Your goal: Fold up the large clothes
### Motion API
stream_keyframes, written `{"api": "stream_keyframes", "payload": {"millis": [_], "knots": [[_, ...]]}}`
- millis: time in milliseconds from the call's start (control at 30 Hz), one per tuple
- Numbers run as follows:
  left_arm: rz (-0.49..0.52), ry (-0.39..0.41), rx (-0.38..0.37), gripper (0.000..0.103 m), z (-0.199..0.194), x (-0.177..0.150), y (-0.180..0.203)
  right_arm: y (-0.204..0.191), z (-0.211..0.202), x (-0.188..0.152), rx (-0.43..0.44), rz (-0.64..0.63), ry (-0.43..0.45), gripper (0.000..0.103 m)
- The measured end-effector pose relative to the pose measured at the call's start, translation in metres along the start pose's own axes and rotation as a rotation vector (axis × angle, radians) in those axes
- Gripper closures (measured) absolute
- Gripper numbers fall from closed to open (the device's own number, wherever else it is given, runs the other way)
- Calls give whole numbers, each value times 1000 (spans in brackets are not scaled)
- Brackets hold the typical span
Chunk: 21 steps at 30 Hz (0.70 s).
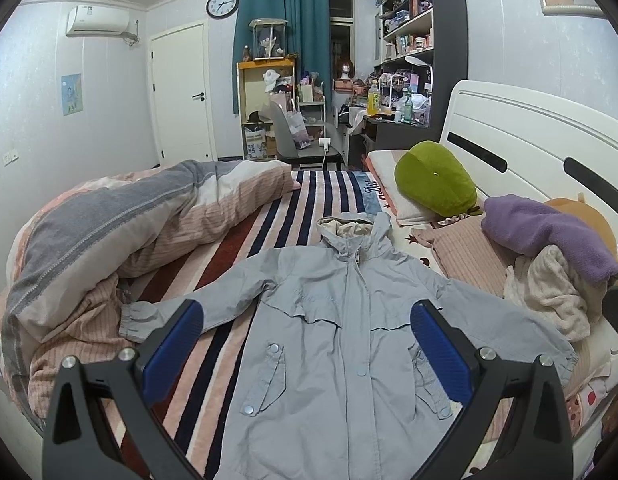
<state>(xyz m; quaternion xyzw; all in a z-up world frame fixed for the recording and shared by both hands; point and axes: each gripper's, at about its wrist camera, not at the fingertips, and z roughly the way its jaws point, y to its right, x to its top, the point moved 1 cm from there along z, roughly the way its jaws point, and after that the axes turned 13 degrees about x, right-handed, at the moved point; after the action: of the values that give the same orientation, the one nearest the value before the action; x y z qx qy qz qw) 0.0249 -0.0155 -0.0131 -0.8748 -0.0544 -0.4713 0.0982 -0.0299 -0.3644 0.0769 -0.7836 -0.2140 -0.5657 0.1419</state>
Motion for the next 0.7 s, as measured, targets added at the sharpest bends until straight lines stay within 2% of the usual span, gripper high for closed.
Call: {"api": "stream_keyframes", "payload": {"millis": [200,367,500,600,700], "knots": [[-55,-46,-2,1,24,-12,-14,-3,14,-10,10,7,-21,0],[-63,-130,22,1,76,-33,-40,-8,48,-25,46,11,-99,0],[-83,-244,11,1,131,-48,-78,-11,85,-34,50,45,-139,0],[-50,-293,76,1,177,-65,-118,-15,120,-43,41,37,-190,0],[-117,-364,101,5,229,-89,-169,-23,151,-56,31,-33,-248,0]]}}
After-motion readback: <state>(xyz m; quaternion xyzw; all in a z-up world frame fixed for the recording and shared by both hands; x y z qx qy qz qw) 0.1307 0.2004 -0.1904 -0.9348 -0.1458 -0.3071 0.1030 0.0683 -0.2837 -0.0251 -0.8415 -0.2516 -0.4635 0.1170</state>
